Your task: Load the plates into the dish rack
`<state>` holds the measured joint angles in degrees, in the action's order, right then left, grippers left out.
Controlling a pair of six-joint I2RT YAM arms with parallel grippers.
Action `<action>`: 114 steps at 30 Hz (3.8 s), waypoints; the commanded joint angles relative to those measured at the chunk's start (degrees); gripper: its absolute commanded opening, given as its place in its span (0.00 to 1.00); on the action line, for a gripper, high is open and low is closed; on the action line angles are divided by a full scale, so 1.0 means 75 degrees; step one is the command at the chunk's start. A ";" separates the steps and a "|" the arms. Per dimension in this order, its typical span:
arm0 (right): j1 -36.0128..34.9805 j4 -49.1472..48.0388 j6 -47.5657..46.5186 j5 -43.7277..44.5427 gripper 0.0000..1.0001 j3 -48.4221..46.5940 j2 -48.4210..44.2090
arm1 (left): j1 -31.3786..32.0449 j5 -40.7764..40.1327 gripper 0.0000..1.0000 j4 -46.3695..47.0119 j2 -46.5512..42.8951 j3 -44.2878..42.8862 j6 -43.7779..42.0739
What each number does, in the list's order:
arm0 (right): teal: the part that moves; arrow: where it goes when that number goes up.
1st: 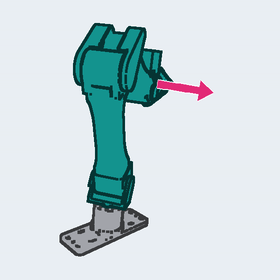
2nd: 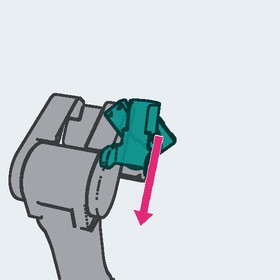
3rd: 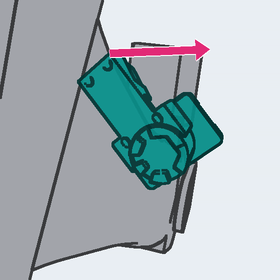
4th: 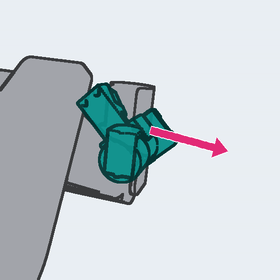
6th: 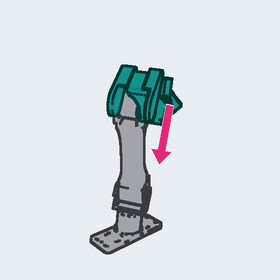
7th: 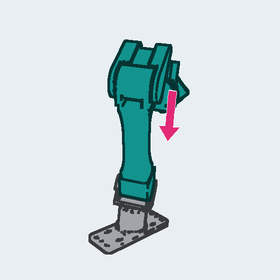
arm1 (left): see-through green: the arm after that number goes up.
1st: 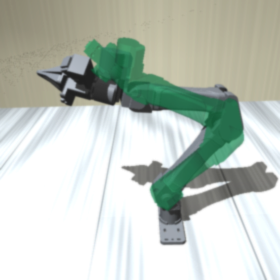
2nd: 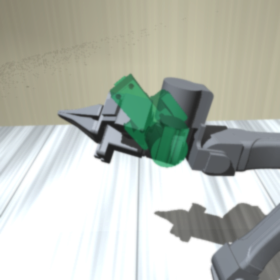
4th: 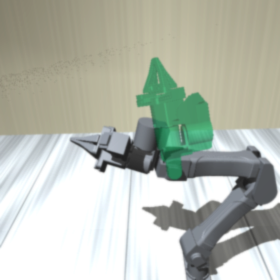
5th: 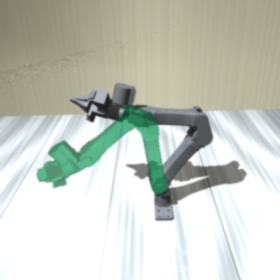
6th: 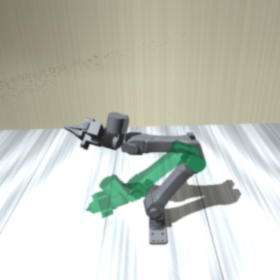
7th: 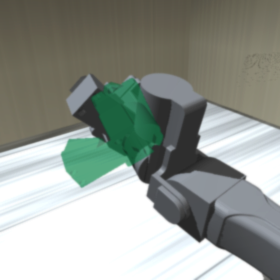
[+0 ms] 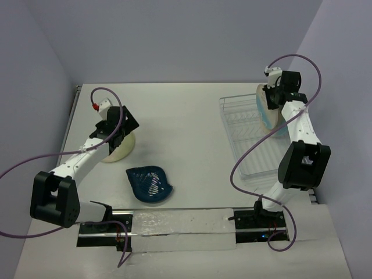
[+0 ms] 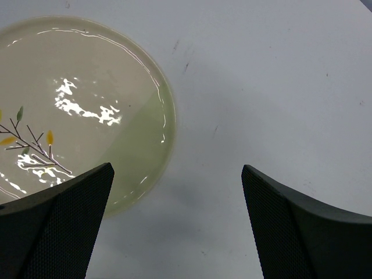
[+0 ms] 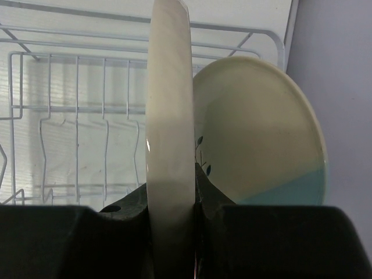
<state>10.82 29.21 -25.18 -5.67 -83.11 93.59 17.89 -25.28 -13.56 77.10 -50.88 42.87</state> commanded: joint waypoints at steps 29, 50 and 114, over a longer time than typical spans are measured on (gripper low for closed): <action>0.0514 -0.2389 0.0779 0.0994 0.76 0.0300 -0.0065 | -0.0042 -0.0155 0.99 -0.0071 -0.0253 -0.0259 0.0284; -0.1759 -0.2968 0.1413 0.3413 1.00 -0.0296 -0.1579 | -0.1799 -0.0296 0.99 -0.1238 -0.0928 0.0263 0.1800; -0.5504 -0.2194 0.6099 -0.0948 1.00 -0.2636 0.3488 | -0.1317 0.2625 0.00 0.0378 0.2880 0.0286 0.0107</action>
<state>-29.63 12.24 21.10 -14.25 -99.13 118.48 4.17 -6.05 -5.00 96.34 -49.03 48.39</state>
